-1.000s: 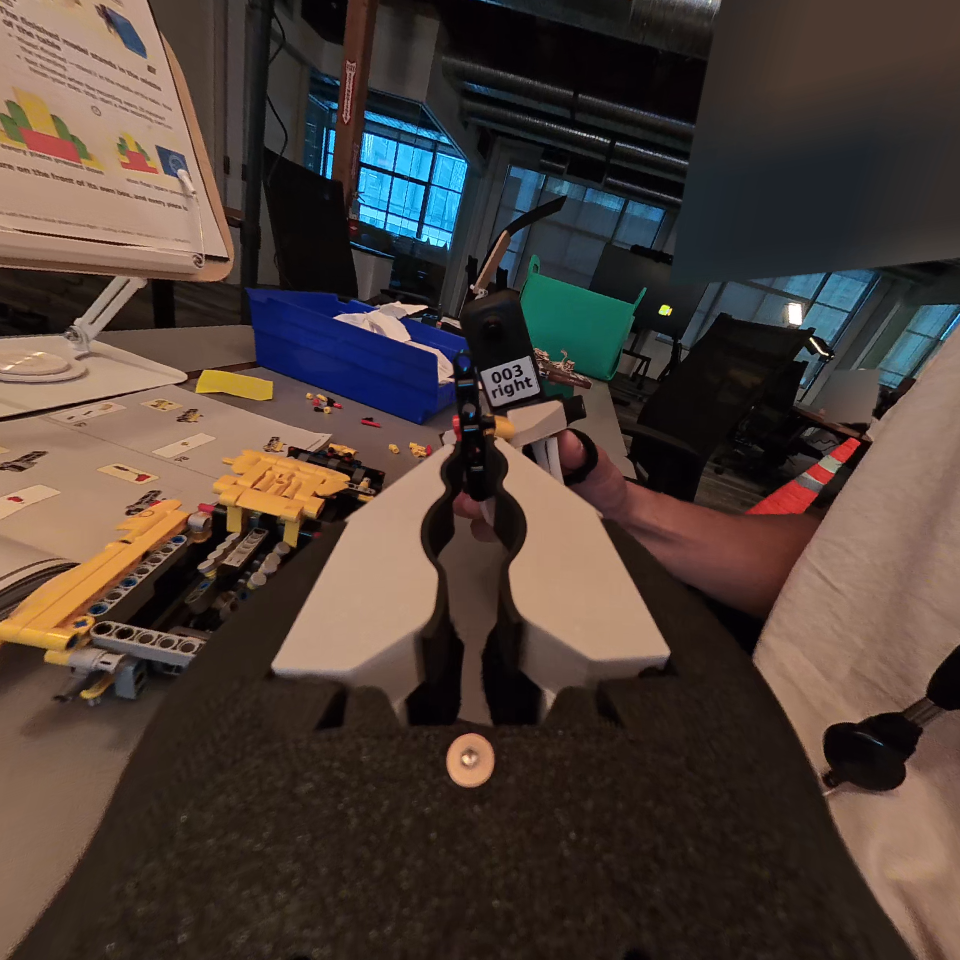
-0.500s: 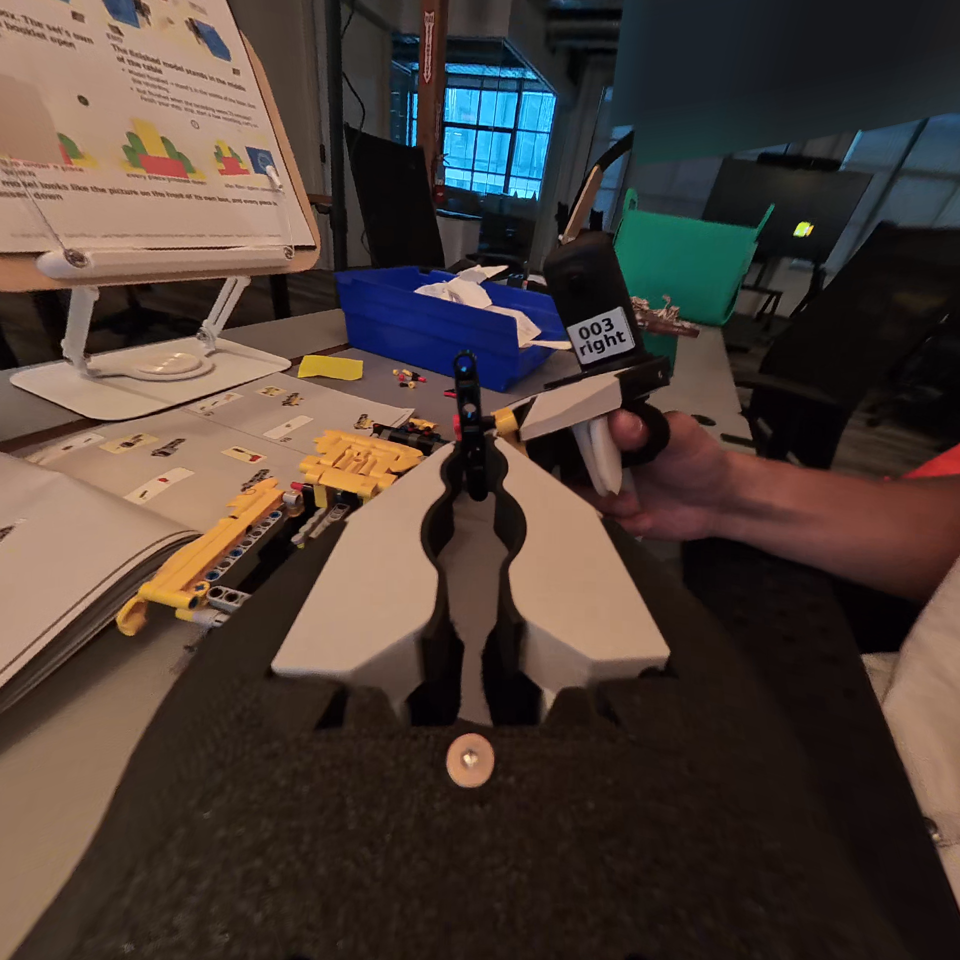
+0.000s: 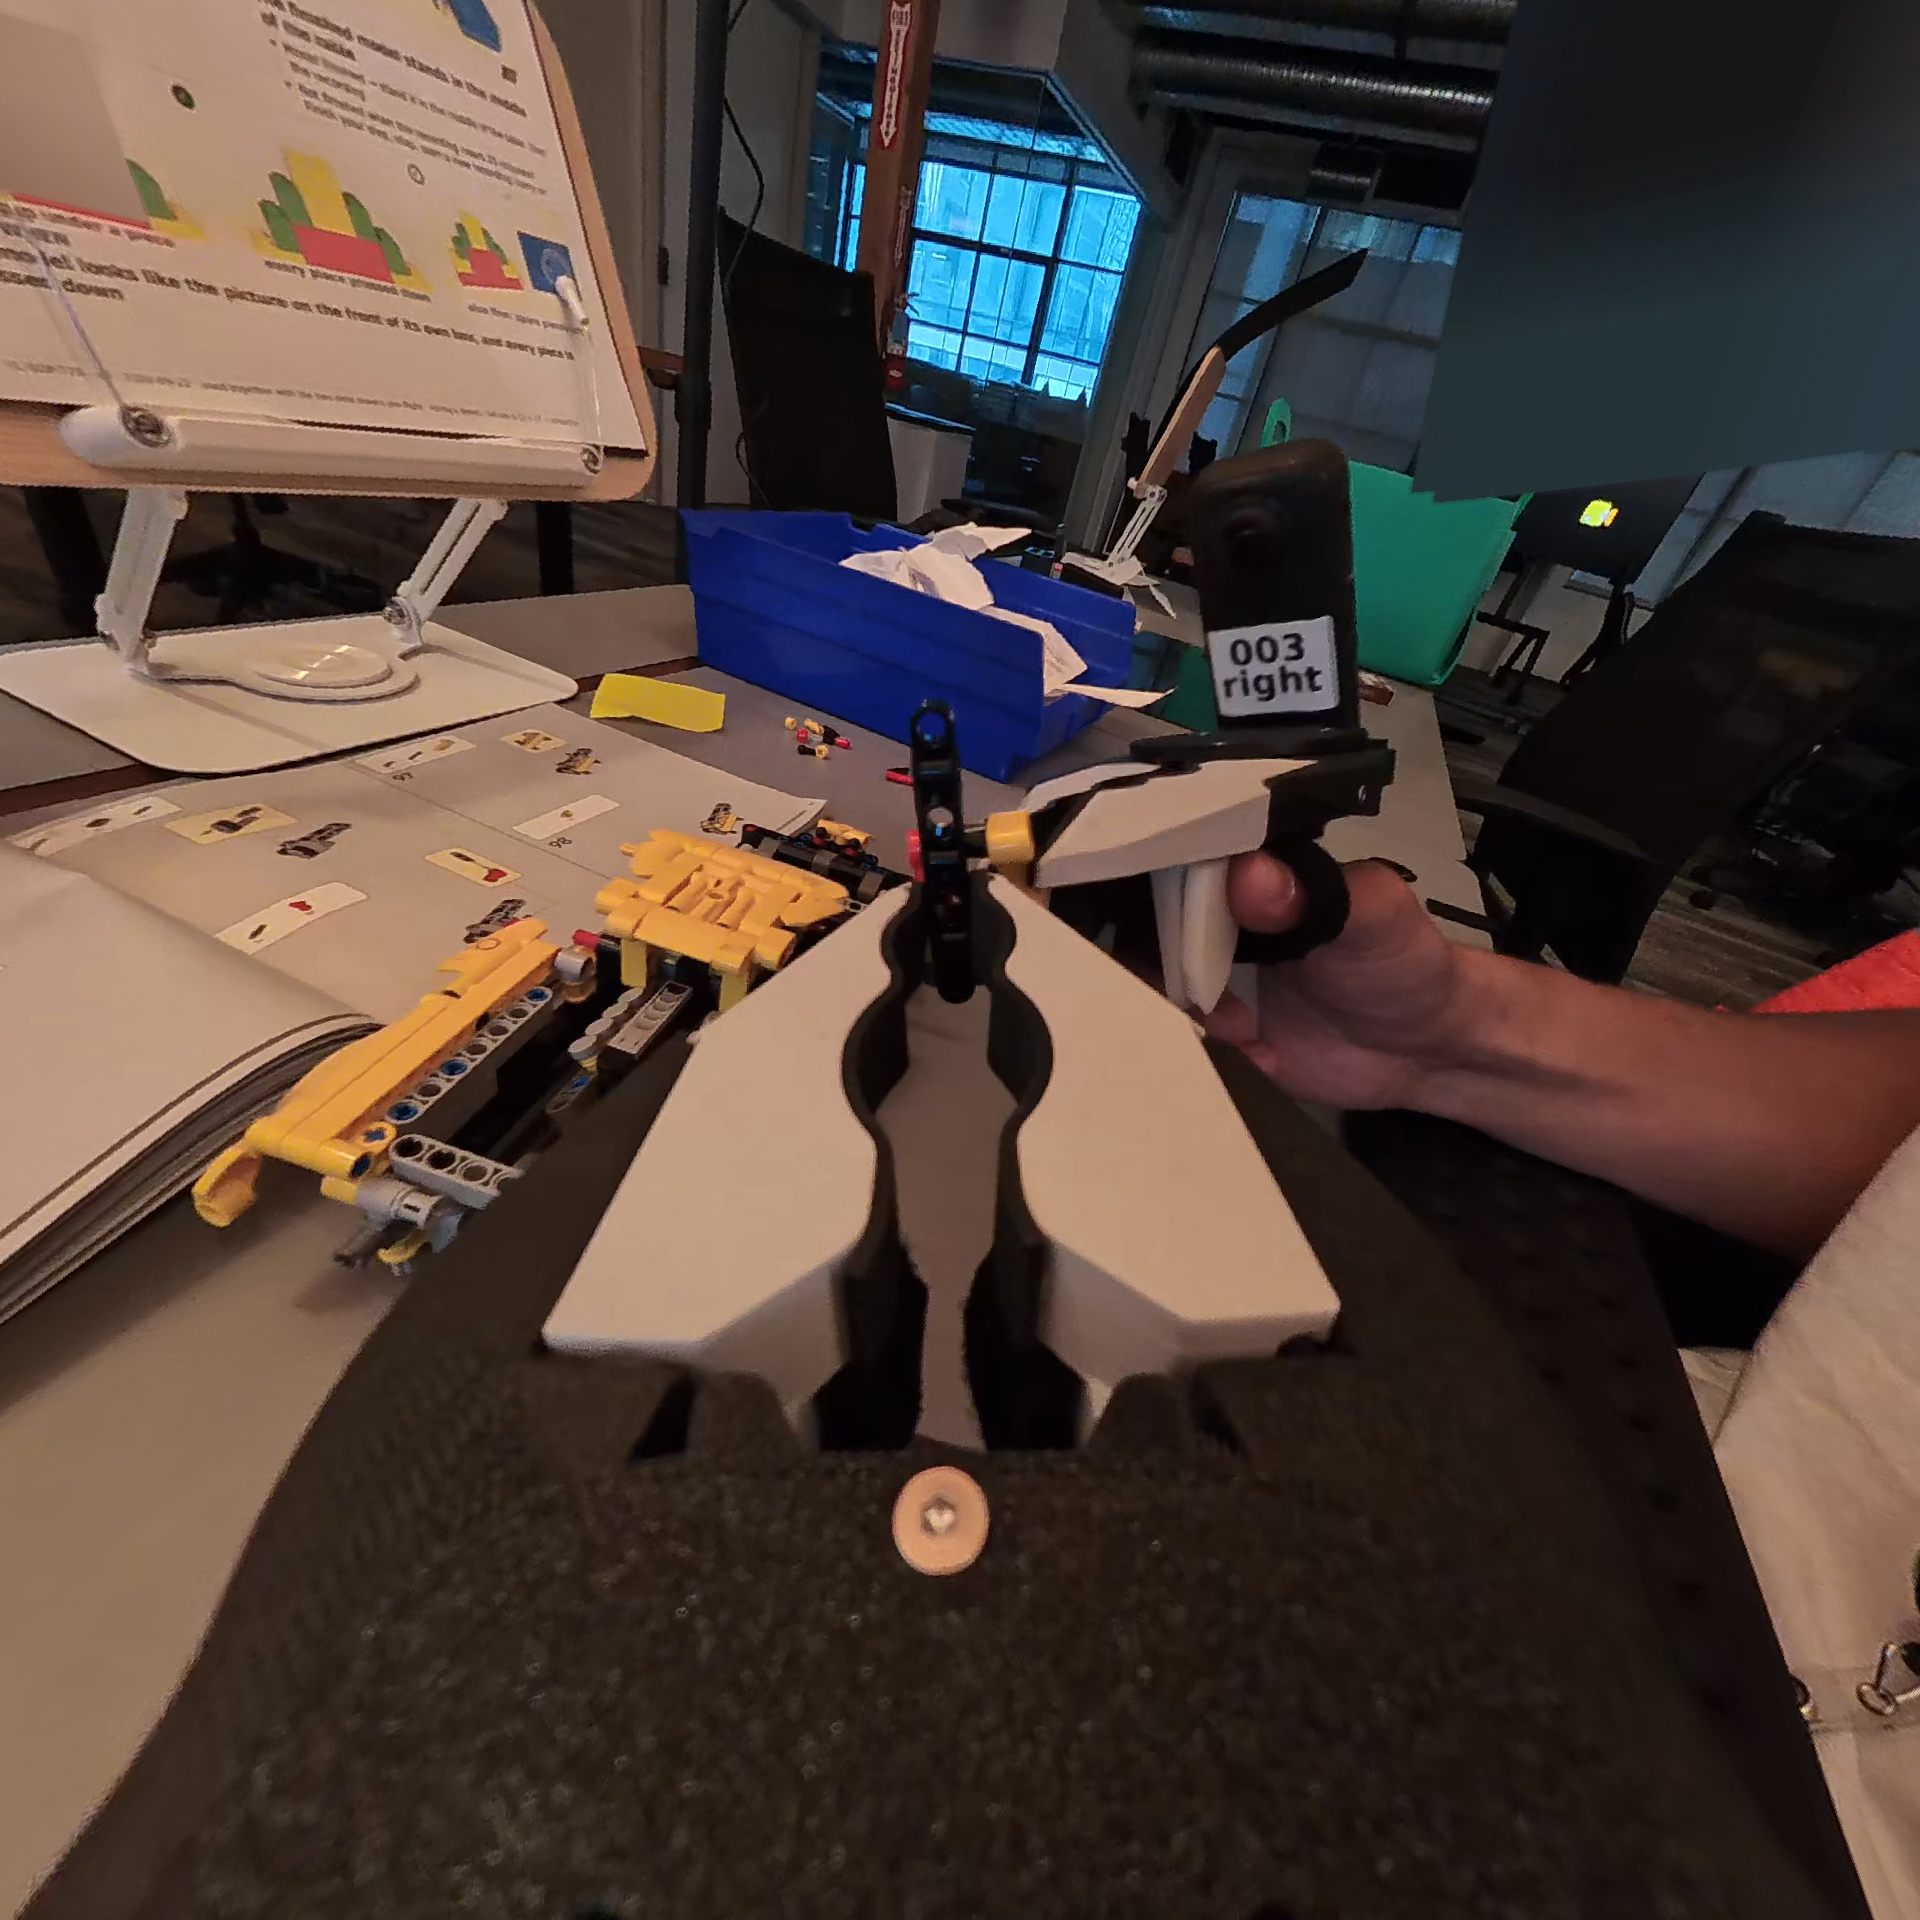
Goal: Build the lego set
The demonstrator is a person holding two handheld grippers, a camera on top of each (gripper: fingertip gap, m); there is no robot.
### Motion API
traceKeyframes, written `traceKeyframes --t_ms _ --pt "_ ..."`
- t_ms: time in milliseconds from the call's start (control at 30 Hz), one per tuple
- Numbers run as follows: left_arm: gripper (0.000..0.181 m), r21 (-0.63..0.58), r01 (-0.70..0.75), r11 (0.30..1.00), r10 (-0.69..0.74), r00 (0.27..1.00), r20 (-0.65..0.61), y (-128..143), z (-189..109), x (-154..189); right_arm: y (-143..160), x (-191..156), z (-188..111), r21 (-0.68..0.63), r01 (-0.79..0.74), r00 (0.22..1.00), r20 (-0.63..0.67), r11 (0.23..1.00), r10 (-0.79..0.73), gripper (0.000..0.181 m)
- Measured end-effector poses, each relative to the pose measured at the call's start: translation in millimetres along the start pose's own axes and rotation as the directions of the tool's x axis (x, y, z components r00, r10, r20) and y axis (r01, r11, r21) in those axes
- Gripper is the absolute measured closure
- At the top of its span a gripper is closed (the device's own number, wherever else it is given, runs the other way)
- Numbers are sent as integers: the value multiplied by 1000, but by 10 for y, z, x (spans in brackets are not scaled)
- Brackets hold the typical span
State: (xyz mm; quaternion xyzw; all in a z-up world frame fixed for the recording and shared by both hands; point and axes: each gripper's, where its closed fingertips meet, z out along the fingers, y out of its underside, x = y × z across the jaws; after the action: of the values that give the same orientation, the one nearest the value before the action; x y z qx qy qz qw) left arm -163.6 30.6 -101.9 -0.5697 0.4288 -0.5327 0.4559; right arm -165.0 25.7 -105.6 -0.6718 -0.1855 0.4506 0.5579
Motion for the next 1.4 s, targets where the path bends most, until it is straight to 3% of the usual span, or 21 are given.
traceKeyframes --t_ms 267,367,567,800,900,967,1233,1400 --pt "174 -21 -135 991 135 990 36 18 2 26 23 -7 4 -14 47 999 -27 999 -48 173" --pt "174 5 -69 998 69 997 -23 -14 -23 72 12 -68 5 -5 48 999 14 999 -48 173" --pt "174 -4 -106 994 105 993 -55 -9 -40 129 25 -120 -20 -19 -40 994 99 999 42 173" --pt "174 -55 -218 974 218 976 -17 71 -23 114 108 -78 -31 -84 24 999 44 996 -20 173" --pt "174 -74 -275 959 274 961 -21 101 -27 133 133 -101 -46 -88 -105 987 115 991 115 173" --pt "174 -106 -309 945 309 951 -23 154 -25 125 193 -86 -47 -127 -100 987 110 987 114 173" --pt "174 -67 -178 982 166 973 -163 117 -88 268 174 -199 -85 -193 153 980 158 969 -123 173" --pt "173 -96 -223 970 207 967 -150 177 -73 262 245 -197 -86 -214 66 985 172 975 -29 173"
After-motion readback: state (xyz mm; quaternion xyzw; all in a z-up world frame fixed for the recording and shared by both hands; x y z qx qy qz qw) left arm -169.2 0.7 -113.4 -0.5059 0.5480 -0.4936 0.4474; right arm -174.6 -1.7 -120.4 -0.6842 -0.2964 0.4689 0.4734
